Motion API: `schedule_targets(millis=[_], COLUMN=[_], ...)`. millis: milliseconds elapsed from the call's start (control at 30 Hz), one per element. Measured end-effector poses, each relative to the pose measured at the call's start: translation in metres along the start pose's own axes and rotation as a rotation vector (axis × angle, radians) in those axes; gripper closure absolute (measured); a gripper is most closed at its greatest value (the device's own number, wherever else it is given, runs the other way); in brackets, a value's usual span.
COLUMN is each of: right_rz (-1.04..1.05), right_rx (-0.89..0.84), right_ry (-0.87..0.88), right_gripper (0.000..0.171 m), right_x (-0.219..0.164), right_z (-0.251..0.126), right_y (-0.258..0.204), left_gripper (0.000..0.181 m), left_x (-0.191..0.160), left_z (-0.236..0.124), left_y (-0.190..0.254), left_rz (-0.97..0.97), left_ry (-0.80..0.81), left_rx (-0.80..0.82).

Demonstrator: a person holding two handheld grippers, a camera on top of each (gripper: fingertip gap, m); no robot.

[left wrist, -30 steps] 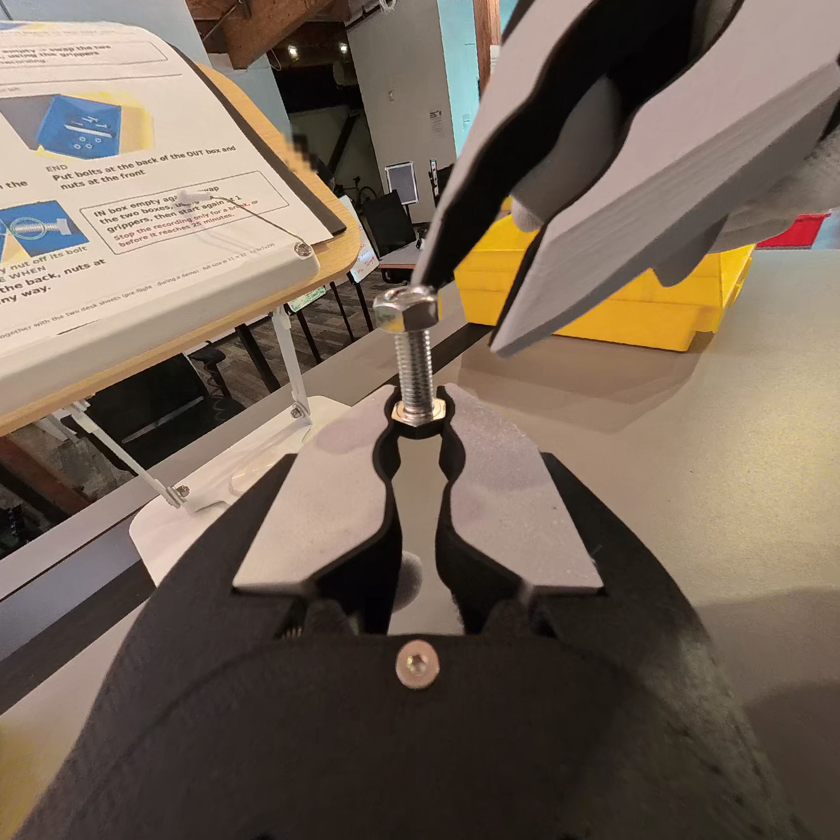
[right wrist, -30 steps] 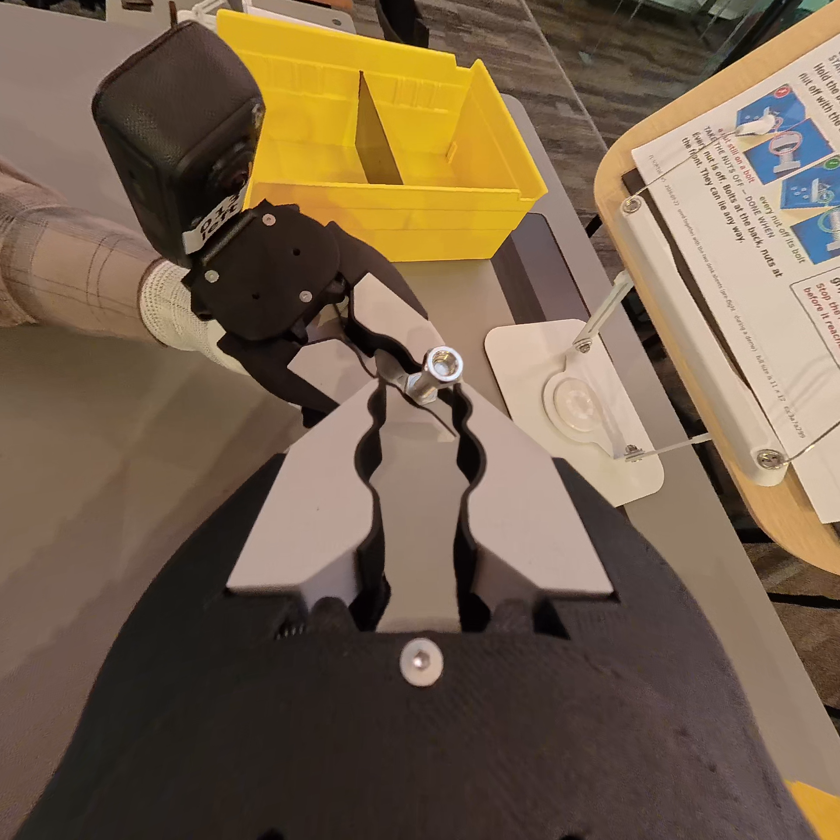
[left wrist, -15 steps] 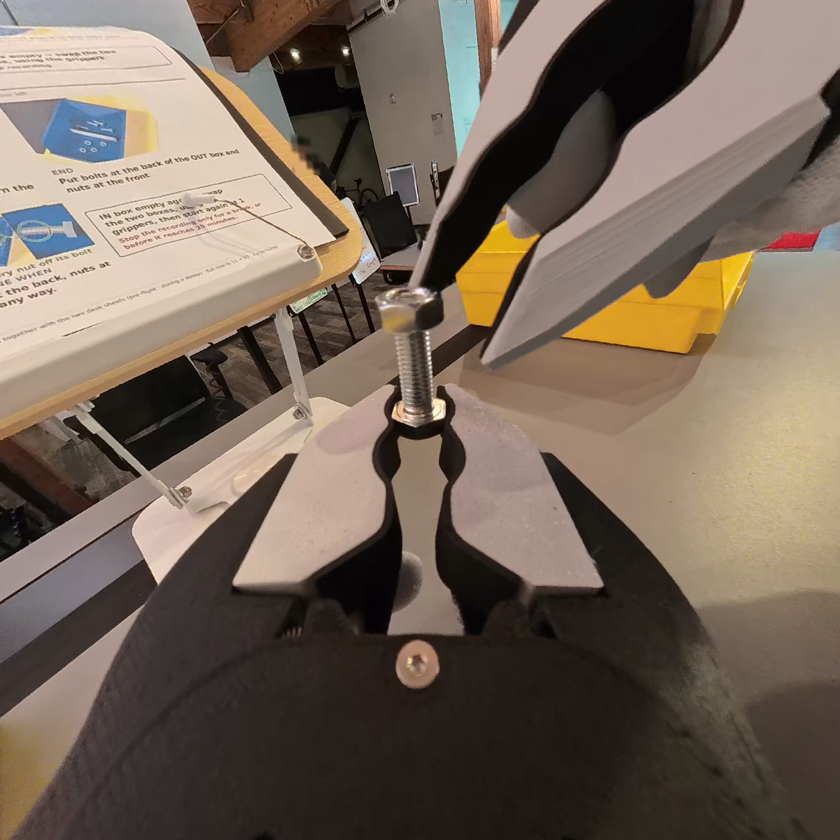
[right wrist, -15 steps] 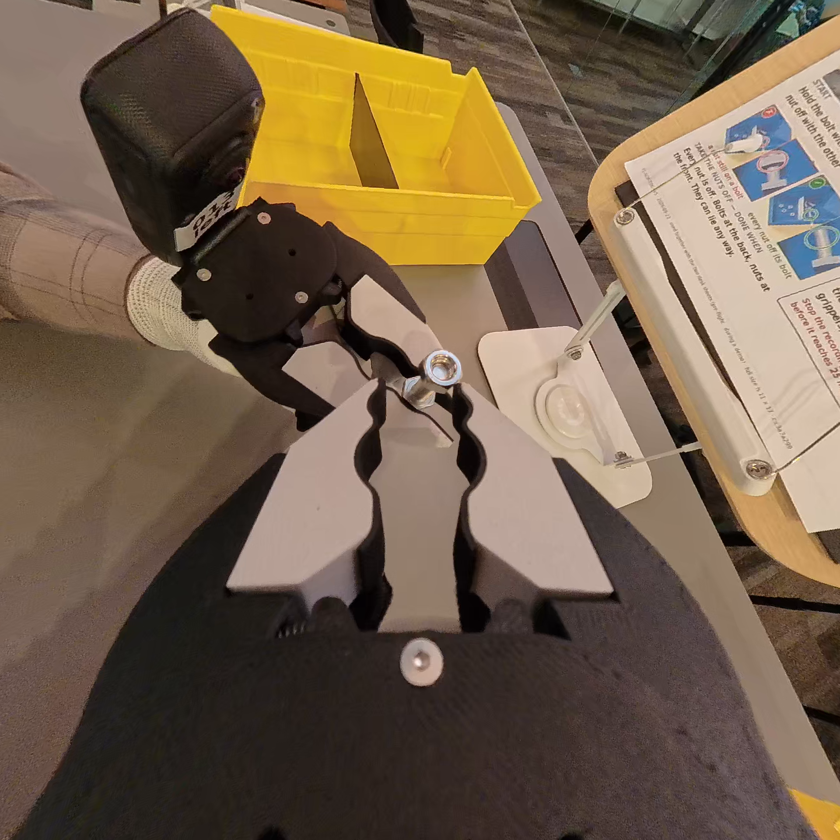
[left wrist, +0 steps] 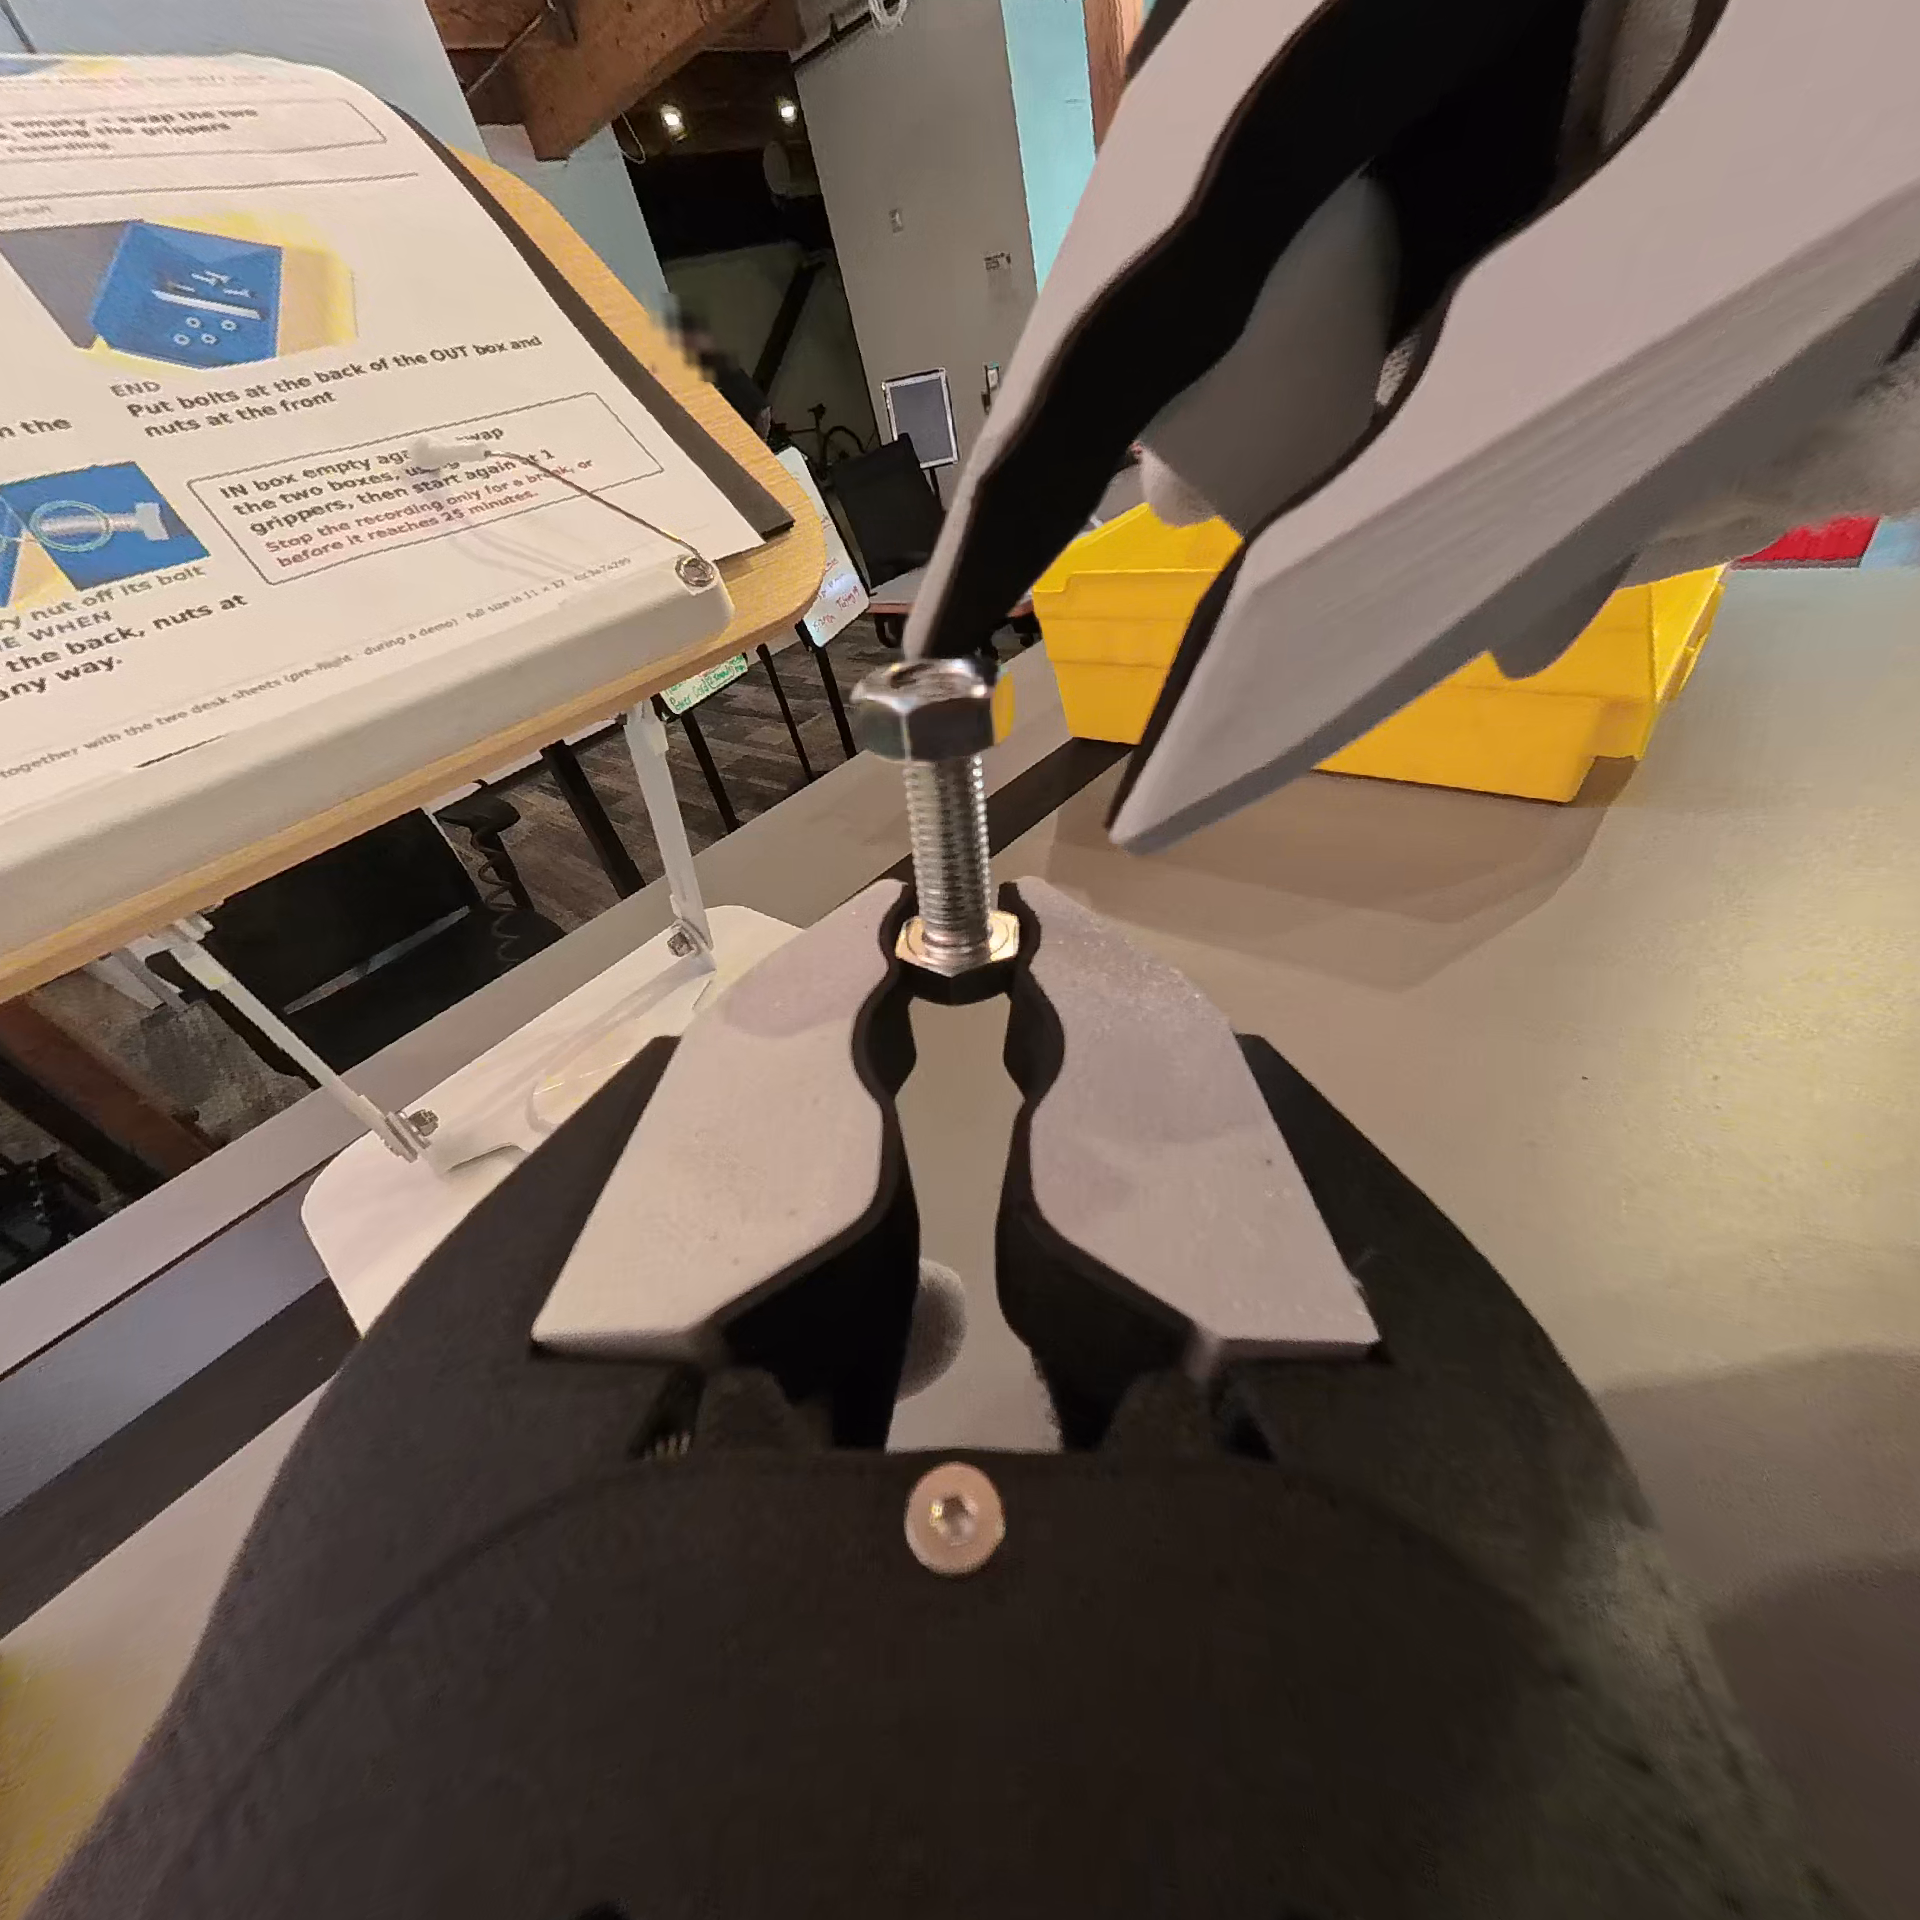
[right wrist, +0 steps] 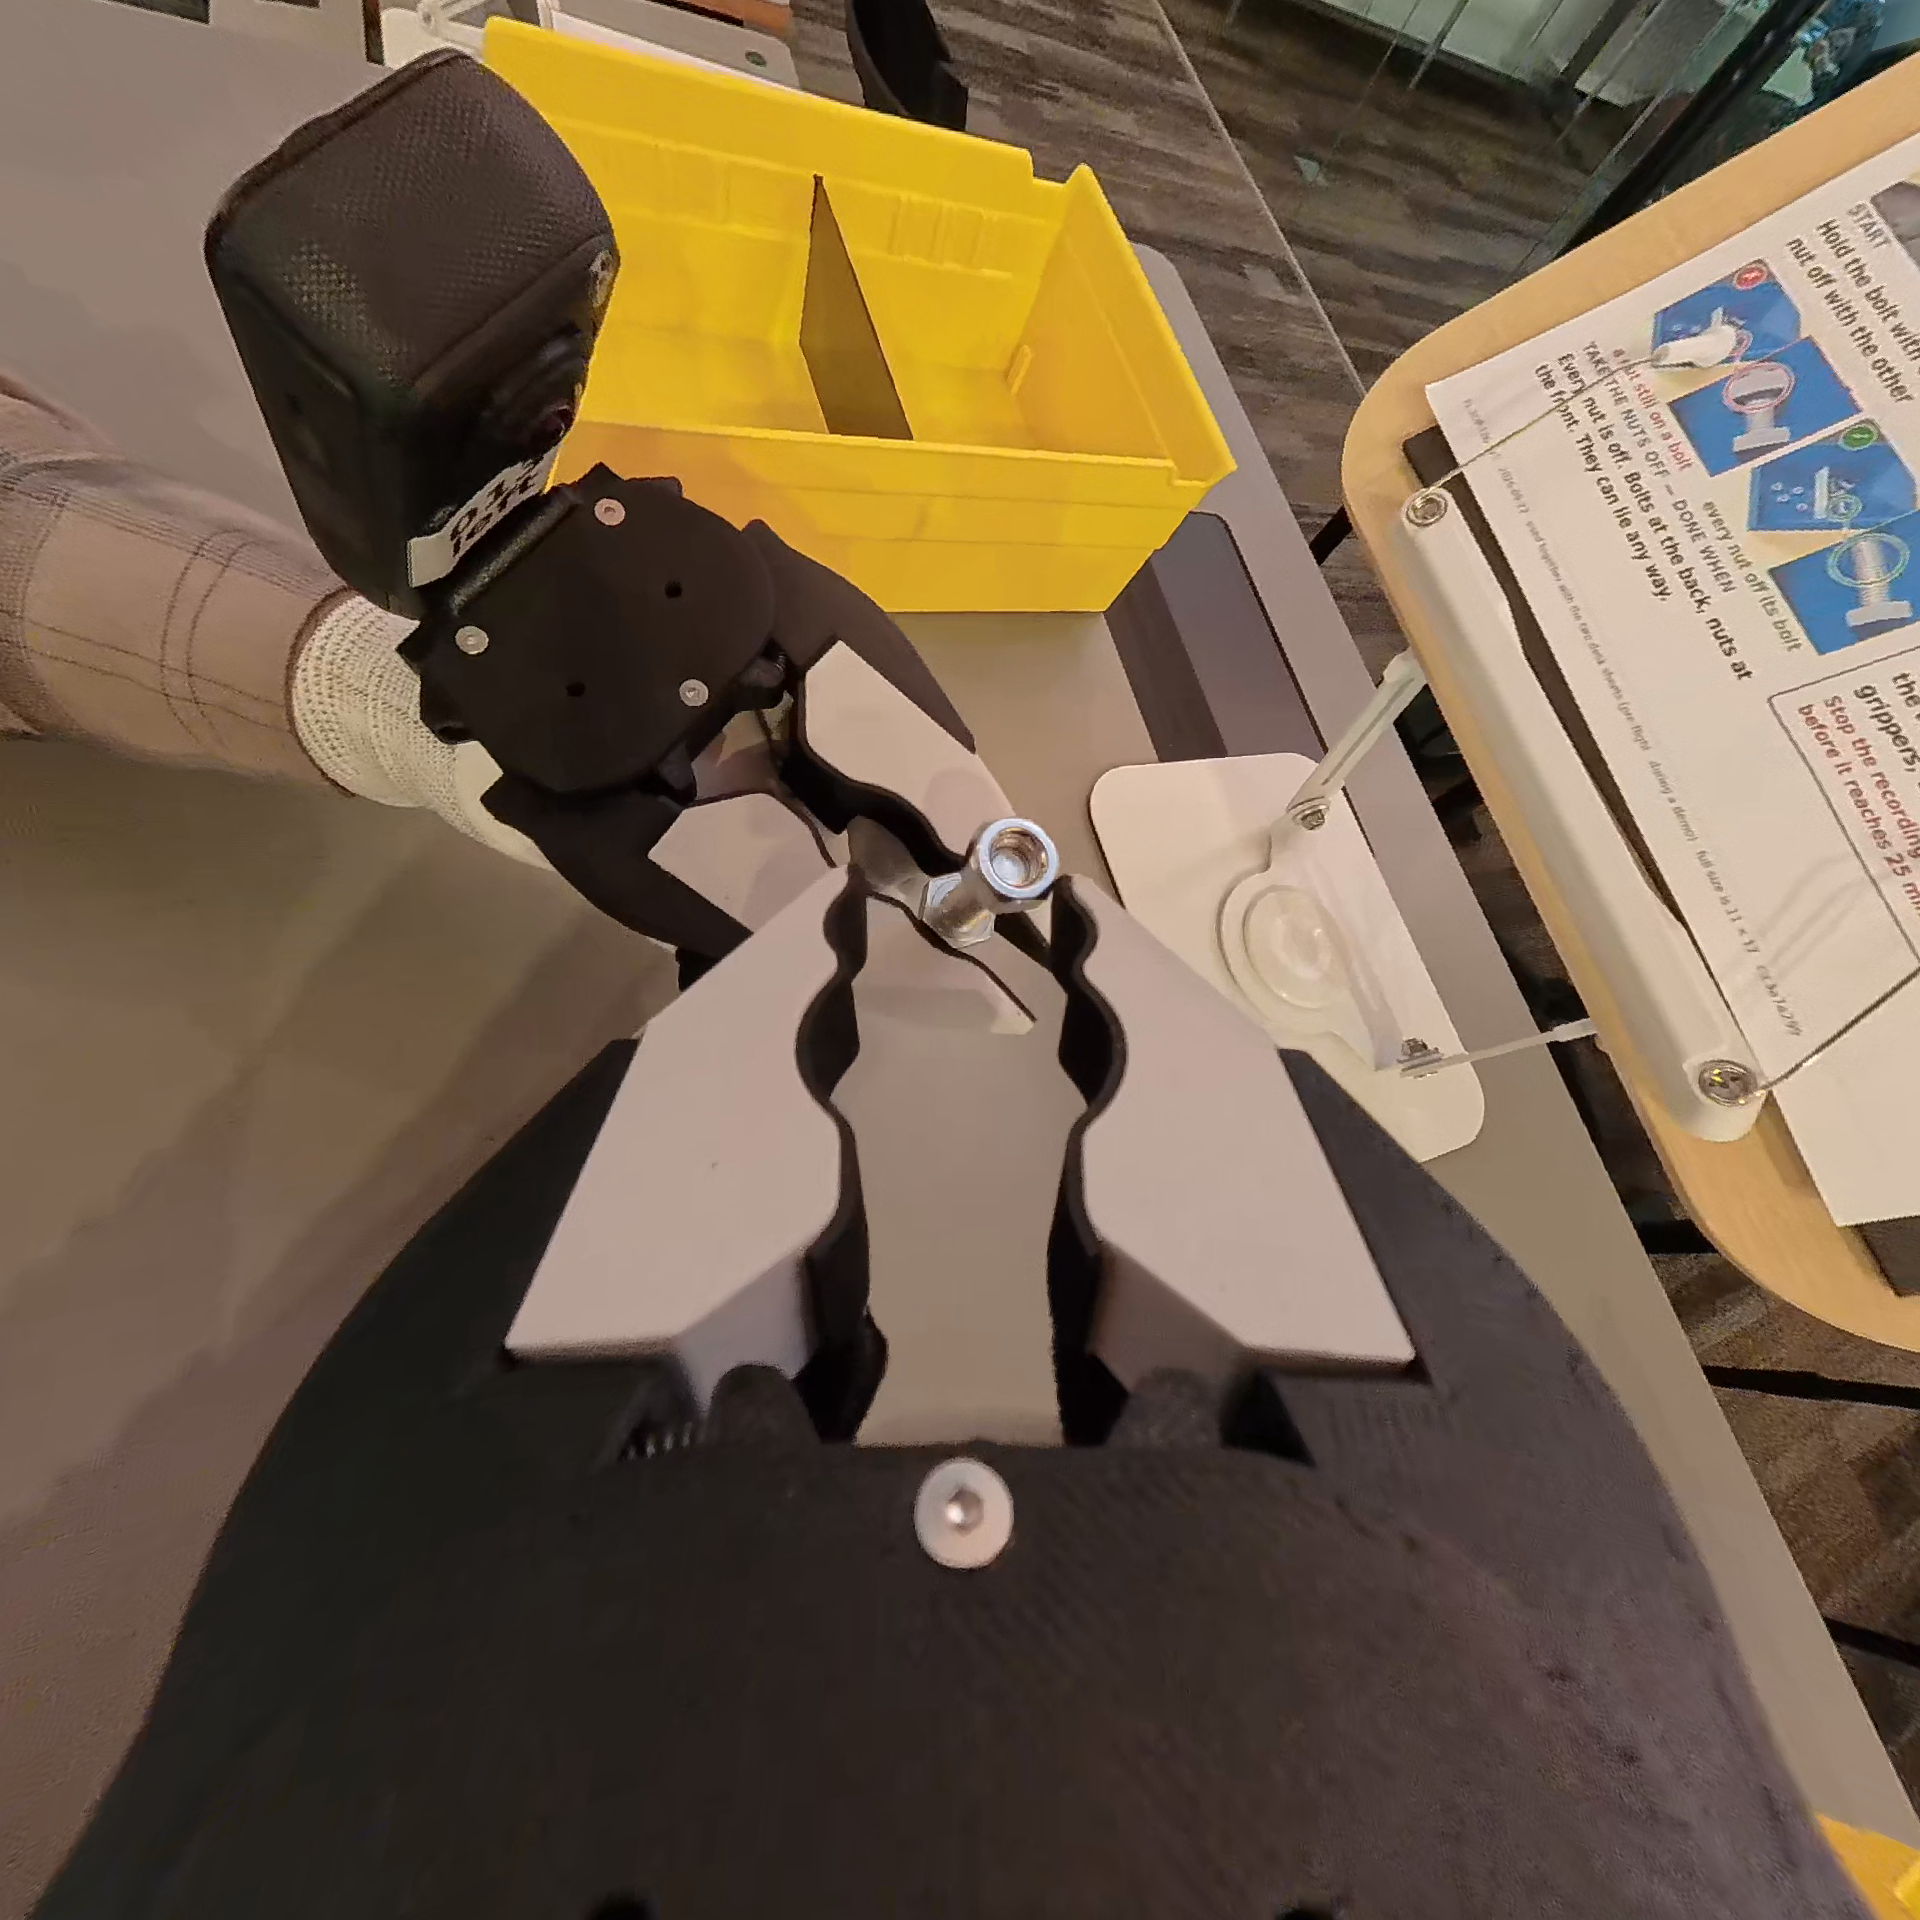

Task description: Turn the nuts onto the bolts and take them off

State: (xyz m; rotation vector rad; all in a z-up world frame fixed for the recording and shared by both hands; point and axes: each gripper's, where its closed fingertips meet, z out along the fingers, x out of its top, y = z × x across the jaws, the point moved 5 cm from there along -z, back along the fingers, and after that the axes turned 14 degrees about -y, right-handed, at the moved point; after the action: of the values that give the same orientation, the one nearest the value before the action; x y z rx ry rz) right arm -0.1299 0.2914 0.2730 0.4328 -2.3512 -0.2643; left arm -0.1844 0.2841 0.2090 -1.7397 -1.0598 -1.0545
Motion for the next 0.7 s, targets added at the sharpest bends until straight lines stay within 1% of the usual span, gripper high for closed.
schedule_targets(millis=[33,100,167,367,500,567,700], right_rz=[-0.001,-0.006,-0.004,0.011,-0.006,-0.012,-0.025], right_rx=[0.003,0.027,0.032,-0.019,0.0,0.003,0.041], right_ry=[-0.001,-0.008,-0.002,0.004,0.006,0.002,-0.005], right_gripper=[0.14,0.15,0.153,0.142,0.137,0.137,0.149], right_x=[-0.0005,-0.0026,-0.0028,-0.0017,0.0001,-0.0002,-0.0025], right_z=[-0.0009,-0.0039,-0.006,-0.0032,-0.0018,-0.0021,-0.0051], right_y=[-0.0002,-0.0019,-0.0018,0.0046,0.0,-0.001,-0.0052], left_gripper=[0.167,0.167,0.167,0.167,0.167,0.167,0.167], left_x=[0.0,0.0003,0.0009,0.001,0.001,0.0008,0.001], left_z=[-0.0001,-0.0005,-0.0007,0.0003,-0.0006,-0.0007,-0.0011], left_y=[-0.0004,-0.0014,-0.001,0.002,-0.0003,-0.0008,-0.0015], left_rz=[-0.002,-0.007,0.0,0.005,-0.001,-0.002,-0.007], left_ry=[0.001,0.003,0.003,0.002,0.003,0.002,0.004], left_rx=[0.0,0.001,0.003,-0.002,0.001,0.002,0.001])
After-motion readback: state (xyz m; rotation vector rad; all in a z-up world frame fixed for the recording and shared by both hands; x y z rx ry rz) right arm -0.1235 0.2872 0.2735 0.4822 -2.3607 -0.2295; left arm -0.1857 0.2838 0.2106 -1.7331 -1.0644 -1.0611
